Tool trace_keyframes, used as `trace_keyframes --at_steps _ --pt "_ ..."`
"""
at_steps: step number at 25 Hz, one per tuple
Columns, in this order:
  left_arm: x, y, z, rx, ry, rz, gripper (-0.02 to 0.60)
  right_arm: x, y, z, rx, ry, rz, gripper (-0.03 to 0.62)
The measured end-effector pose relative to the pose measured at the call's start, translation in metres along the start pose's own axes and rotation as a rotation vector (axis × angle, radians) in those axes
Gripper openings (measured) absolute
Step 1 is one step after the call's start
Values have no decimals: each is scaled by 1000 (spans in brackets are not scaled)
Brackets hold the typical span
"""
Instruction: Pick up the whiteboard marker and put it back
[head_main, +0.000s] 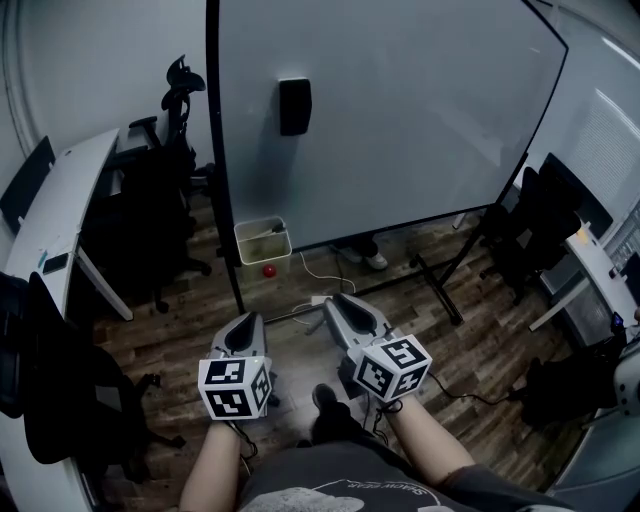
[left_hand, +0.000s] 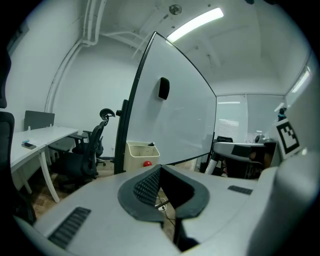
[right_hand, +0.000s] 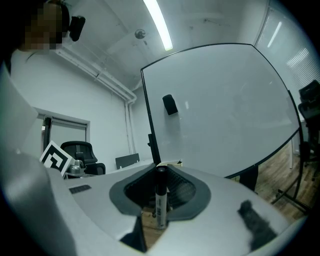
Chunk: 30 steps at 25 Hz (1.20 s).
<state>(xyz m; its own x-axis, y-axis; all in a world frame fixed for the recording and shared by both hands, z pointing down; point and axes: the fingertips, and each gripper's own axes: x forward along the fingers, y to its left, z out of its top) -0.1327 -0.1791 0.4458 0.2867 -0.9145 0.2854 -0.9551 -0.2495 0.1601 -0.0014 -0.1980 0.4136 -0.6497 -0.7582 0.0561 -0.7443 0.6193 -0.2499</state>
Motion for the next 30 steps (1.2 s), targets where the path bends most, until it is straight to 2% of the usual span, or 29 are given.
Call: trace_keyframes --at_steps 6,14,24,30 --pt "11 8 7 -4 -7 20 14 18 -7 12 -2 -16 15 78" --pt "44 30 24 -10 -17 67 14 62 -20 36 -4 -40 76 78" --pt "93 60 49 -33 -29 154 14 132 -32 78 -37 -56 209 78" --pt "107 79 50 -44 -11 213 14 167 -31 75 -37 -33 279 78"
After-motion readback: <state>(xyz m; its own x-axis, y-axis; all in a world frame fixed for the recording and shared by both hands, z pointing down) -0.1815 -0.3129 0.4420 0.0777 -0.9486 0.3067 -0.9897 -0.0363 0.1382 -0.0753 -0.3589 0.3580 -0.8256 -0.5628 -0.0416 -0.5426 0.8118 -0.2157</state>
